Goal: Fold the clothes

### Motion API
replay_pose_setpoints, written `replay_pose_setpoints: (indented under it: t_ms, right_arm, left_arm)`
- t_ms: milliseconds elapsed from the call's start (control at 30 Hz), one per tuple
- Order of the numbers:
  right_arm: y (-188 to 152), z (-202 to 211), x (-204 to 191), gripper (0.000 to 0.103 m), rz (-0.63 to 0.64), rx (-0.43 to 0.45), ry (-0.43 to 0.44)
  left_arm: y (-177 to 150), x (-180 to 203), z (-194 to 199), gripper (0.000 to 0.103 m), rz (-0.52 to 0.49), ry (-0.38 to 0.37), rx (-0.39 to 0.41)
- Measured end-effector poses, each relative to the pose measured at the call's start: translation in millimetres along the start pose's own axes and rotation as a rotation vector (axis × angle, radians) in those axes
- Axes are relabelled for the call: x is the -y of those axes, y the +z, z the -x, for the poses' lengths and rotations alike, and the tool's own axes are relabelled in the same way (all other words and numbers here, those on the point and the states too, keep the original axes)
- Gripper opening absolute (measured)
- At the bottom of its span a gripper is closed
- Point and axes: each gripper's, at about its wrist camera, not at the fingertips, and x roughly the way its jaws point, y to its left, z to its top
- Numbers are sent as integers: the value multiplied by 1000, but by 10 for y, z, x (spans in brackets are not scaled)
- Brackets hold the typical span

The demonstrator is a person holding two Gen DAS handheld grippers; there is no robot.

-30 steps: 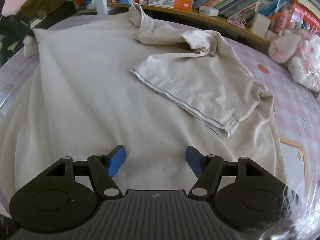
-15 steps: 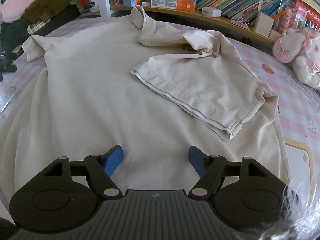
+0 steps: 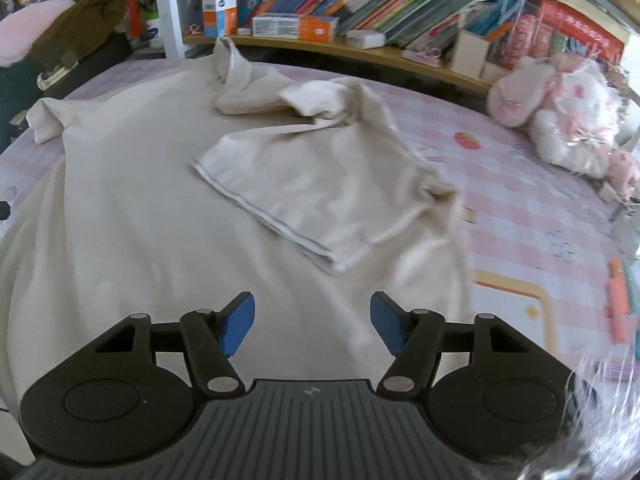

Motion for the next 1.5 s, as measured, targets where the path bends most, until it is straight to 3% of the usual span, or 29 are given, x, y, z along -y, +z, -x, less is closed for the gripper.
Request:
replay_pose_setpoints:
  t_ms: [267, 400, 933, 1300, 1367, 1500]
  right_arm:
    - [-408, 276, 451, 61, 16, -40, 11]
    - [-546, 392, 593, 60, 8, -73, 18]
    - [-1113, 819, 430, 53, -282, -86, -101]
    - [-1322, 913, 325, 45, -412, -87, -118]
    - [-1350, 931, 314, 44, -414, -89, -121]
    - [-1400, 916, 287, 42, -394, -110, -129]
  left_arm:
    - [-276, 252, 228, 76, -2, 75, -24]
    - [-419, 304, 319, 76, 1, 73, -38]
    - [-652, 124, 413, 75, -53, -75, -34]
    - [-744, -47, 465, 74, -42, -93, -39]
    - [-729, -54, 432, 70, -25, -93, -37]
    - [-697, -21, 324, 48, -11, -91, -47]
